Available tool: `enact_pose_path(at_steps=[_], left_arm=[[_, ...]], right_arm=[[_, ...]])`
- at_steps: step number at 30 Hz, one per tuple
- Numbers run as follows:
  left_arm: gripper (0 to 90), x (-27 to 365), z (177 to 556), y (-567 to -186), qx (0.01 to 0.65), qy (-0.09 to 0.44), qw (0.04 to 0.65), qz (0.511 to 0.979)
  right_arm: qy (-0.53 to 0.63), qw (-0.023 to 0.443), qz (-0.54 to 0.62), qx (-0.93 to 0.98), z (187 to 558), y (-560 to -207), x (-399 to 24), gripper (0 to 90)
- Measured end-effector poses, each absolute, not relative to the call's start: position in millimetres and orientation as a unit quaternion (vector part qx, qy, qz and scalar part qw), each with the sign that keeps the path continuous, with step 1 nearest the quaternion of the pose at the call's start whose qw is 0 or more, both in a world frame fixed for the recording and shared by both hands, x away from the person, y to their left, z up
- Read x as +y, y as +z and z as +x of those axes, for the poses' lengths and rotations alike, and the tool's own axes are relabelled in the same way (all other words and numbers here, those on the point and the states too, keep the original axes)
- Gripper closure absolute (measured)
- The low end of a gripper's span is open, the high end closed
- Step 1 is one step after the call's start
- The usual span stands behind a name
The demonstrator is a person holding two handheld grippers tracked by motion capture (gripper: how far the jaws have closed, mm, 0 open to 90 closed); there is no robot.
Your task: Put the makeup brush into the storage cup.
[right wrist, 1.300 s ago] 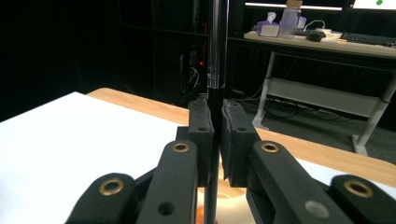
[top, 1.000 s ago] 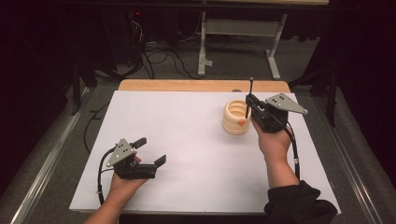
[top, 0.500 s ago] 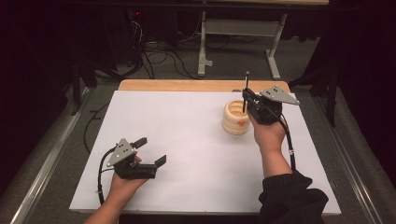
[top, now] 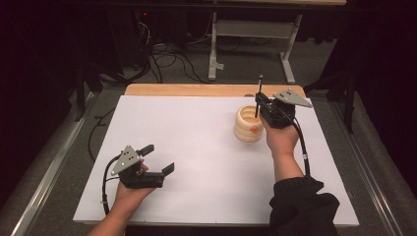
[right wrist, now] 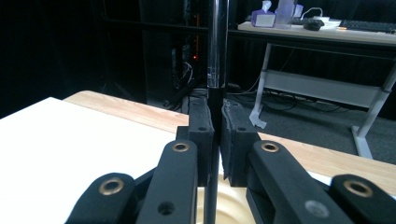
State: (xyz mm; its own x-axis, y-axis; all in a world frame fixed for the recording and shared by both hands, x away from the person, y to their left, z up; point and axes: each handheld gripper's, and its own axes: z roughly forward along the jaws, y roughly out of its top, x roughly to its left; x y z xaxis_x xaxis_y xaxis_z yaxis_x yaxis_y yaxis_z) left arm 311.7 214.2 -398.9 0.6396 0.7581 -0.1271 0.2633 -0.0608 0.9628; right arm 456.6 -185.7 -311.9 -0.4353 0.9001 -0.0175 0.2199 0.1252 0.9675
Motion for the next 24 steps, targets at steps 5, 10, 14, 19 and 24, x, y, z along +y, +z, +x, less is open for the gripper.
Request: enact_pose_path(at_steps=[5, 10, 14, 19, 24], left_arm=[[1.8, 215.5, 312.2, -398.8, 0.368, 0.213, 0.58, 0.695], [1.8, 216.3, 312.6, -399.0, 0.369, 0.213, 0.581, 0.694], [1.8, 216.7, 312.3, -398.7, 0.369, 0.213, 0.581, 0.693], [1.8, 217.1, 311.8, -398.1, 0.369, 0.213, 0.583, 0.692], [1.8, 218.0, 311.8, -397.6, 0.368, 0.215, 0.583, 0.692]], right_arm=[[0.512, 0.325, 0.419, 0.676, 460.4, -316.2, -183.7, 86.2], [0.508, 0.321, 0.425, 0.677, 463.8, -320.6, -183.8, 86.2], [0.504, 0.319, 0.427, 0.68, 465.4, -325.3, -182.5, 86.1], [0.501, 0.315, 0.431, 0.681, 466.7, -328.6, -182.0, 86.1], [0.497, 0.311, 0.434, 0.684, 466.4, -331.4, -181.3, 86.1]])
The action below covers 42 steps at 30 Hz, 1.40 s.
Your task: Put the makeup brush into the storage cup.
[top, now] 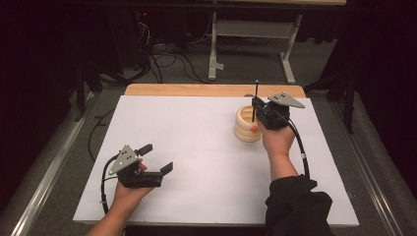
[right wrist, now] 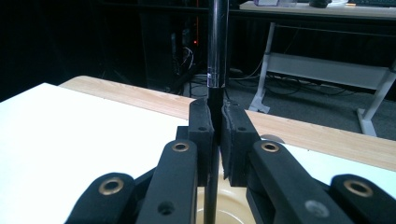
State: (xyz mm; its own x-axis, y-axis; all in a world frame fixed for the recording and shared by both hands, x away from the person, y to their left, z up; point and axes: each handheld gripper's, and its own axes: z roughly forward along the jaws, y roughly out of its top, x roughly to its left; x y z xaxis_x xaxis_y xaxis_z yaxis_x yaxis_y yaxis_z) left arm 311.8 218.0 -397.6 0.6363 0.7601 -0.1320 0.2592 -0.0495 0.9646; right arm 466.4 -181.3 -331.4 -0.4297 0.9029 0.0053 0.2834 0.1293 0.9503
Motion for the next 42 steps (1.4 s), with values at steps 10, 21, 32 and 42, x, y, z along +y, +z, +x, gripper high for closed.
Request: enact_pose_path(at_steps=[10, 21, 32, 42], left_arm=[[1.8, 216.9, 311.7, -397.6, 0.366, 0.214, 0.583, 0.693], [1.8, 216.1, 311.7, -397.8, 0.367, 0.213, 0.582, 0.694], [1.8, 217.3, 312.1, -397.8, 0.367, 0.213, 0.582, 0.693], [1.9, 217.7, 311.7, -397.1, 0.367, 0.211, 0.584, 0.693]], right_arm=[[0.495, 0.303, 0.443, 0.684, 462.9, -344.3, -188.4, 86.1], [0.488, 0.298, 0.446, 0.688, 461.5, -358.5, -191.0, 86.1], [0.484, 0.287, 0.46, 0.687, 460.7, -370.6, -190.5, 85.9], [0.483, 0.287, 0.456, 0.69, 460.0, -370.1, -189.5, 83.9]])
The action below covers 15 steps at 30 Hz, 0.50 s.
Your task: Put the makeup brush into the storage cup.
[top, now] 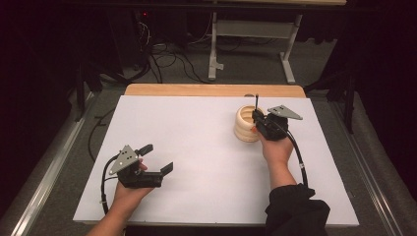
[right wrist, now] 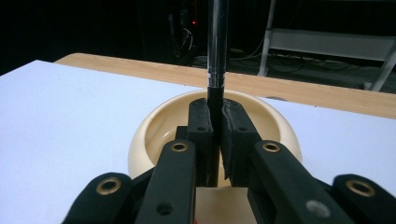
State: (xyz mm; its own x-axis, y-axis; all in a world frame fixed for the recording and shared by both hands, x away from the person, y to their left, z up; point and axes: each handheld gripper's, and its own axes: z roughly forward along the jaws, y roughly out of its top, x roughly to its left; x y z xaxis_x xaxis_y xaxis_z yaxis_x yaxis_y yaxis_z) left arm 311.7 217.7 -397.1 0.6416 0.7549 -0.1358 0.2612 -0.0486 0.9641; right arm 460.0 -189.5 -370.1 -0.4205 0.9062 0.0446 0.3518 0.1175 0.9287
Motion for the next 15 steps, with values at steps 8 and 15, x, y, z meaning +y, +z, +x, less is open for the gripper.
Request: enact_pose_path(at_steps=[8, 15], left_arm=[[1.9, 217.0, 311.7, -396.9, 0.368, 0.21, 0.585, 0.692], [1.9, 217.0, 312.0, -397.1, 0.368, 0.211, 0.584, 0.692]], right_arm=[[0.488, 0.287, 0.451, 0.69, 456.3, -363.2, -192.5, 63.6], [0.49, 0.287, 0.449, 0.69, 453.7, -359.2, -195.1, 61.0]])
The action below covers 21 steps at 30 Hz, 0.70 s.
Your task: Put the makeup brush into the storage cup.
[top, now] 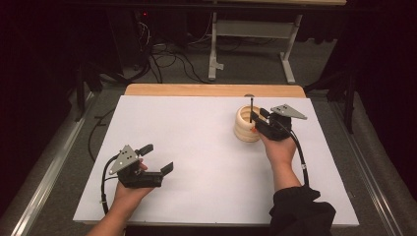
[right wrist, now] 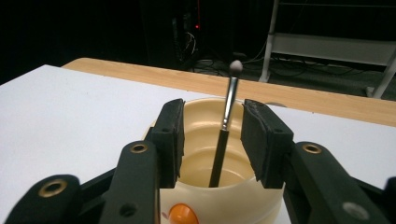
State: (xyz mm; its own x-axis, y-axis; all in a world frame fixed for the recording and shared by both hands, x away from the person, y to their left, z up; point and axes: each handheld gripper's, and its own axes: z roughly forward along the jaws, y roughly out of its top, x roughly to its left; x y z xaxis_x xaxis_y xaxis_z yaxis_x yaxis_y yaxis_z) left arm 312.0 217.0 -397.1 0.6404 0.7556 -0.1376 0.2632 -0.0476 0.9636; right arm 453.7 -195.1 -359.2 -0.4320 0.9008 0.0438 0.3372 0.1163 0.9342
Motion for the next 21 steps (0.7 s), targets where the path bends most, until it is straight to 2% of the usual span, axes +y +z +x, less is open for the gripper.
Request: enact_pose_path(at_steps=[17, 21], left_arm=[[1.9, 217.2, 312.8, -396.9, 0.367, 0.213, 0.582, 0.694], [1.9, 217.0, 313.3, -397.4, 0.367, 0.214, 0.58, 0.695]], right_arm=[[0.5, 0.276, 0.433, 0.698, 436.7, -352.6, -194.7, 58.5], [0.502, 0.272, 0.43, 0.699, 429.5, -356.1, -194.1, 55.1]])
